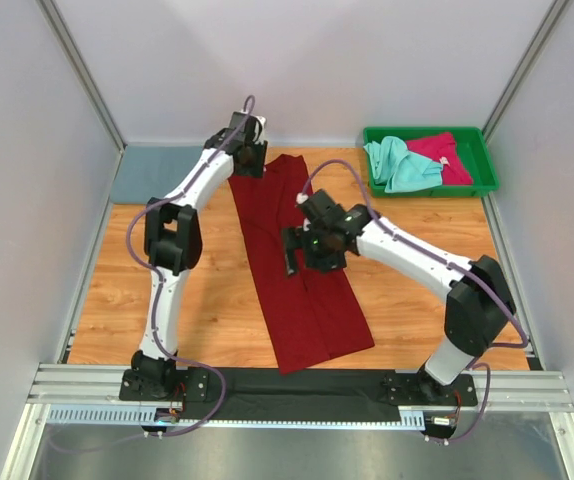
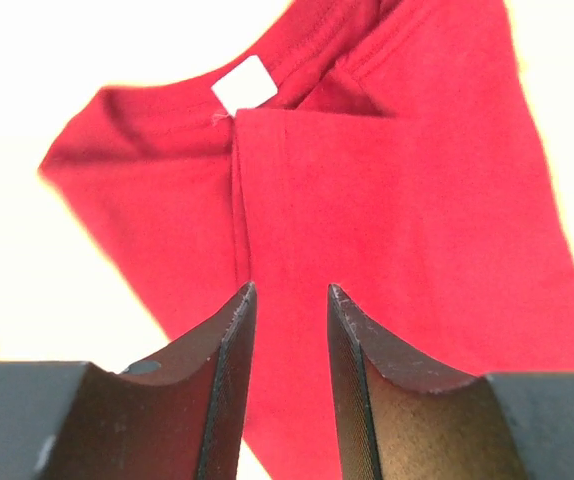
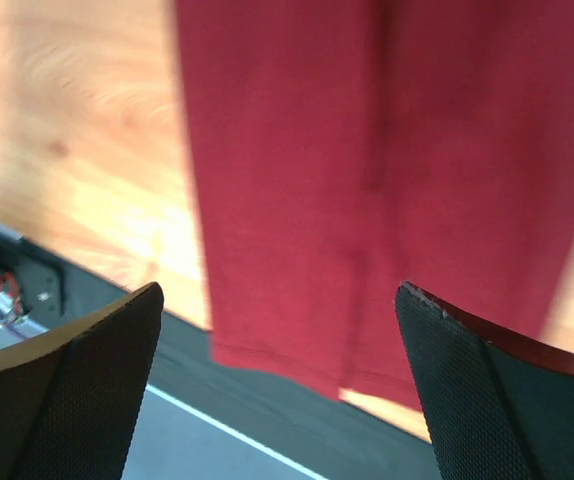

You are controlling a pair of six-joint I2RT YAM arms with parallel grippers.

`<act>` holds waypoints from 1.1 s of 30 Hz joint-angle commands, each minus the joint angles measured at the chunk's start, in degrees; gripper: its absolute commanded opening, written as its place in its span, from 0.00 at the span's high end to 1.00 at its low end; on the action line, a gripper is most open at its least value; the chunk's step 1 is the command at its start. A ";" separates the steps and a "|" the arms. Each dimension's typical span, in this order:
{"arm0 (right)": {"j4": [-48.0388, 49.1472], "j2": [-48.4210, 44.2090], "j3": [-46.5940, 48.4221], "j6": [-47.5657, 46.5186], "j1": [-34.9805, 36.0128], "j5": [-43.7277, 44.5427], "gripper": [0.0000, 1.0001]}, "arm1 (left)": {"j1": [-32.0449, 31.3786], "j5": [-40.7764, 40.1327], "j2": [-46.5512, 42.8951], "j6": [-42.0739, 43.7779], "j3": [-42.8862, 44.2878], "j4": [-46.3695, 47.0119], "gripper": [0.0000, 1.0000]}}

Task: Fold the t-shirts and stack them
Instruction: Fold the tshirt

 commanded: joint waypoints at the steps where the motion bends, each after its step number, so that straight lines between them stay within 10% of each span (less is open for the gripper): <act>1: -6.20 -1.08 -3.47 -9.41 -8.12 -6.45 0.00 | -0.20 -3.01 -12.23 -15.78 -6.86 0.83 0.58; 9: -2.78 -7.85 -10.15 -14.61 -9.19 -8.90 0.03 | -6.69 -9.60 -15.68 -31.66 -21.43 4.97 0.62; 16: 3.11 -7.06 -16.48 -10.04 -9.19 -13.66 0.39 | -6.62 -7.95 -1.46 -37.29 -12.98 -1.37 0.65; 33: 8.66 -0.39 -16.85 -3.09 -8.23 -19.02 0.28 | -1.96 4.46 7.81 -26.32 7.06 2.68 0.64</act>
